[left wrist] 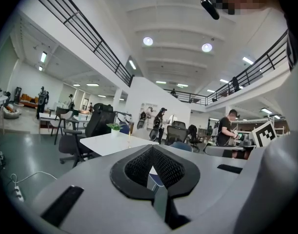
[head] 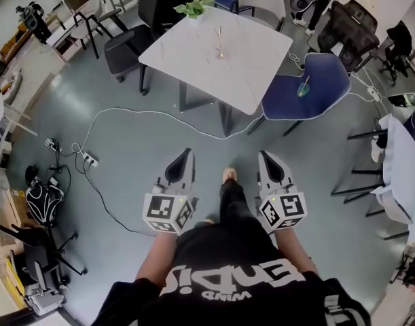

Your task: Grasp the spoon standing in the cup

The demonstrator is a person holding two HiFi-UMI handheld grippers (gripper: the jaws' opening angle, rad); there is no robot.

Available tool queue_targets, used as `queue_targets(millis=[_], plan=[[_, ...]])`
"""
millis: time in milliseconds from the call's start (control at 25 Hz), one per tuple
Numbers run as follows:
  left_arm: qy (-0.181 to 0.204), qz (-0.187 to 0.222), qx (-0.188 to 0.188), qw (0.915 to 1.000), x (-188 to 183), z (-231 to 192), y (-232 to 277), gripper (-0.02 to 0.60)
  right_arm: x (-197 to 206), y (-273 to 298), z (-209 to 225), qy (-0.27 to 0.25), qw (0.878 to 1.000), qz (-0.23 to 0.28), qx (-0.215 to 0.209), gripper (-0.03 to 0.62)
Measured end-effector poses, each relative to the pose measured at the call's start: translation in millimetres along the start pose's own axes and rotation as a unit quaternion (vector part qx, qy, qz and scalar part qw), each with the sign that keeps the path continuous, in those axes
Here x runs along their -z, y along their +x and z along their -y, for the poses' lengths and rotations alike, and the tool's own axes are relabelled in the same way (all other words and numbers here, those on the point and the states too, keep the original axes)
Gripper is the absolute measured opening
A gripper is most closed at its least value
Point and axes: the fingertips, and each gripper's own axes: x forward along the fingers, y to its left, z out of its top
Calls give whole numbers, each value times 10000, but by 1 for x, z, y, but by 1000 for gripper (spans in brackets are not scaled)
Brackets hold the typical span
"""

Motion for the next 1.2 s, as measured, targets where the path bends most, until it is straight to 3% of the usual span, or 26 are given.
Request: queue_targets(millis=[680,1200], plan=[[-29,-75,27,10000,-34,-49,117,14,-31,117,63,80,10000,12,17,12],[-72,-6,-192,9998,-66,-58,214,14,-66,196,130,74,9996,40,-273,12]])
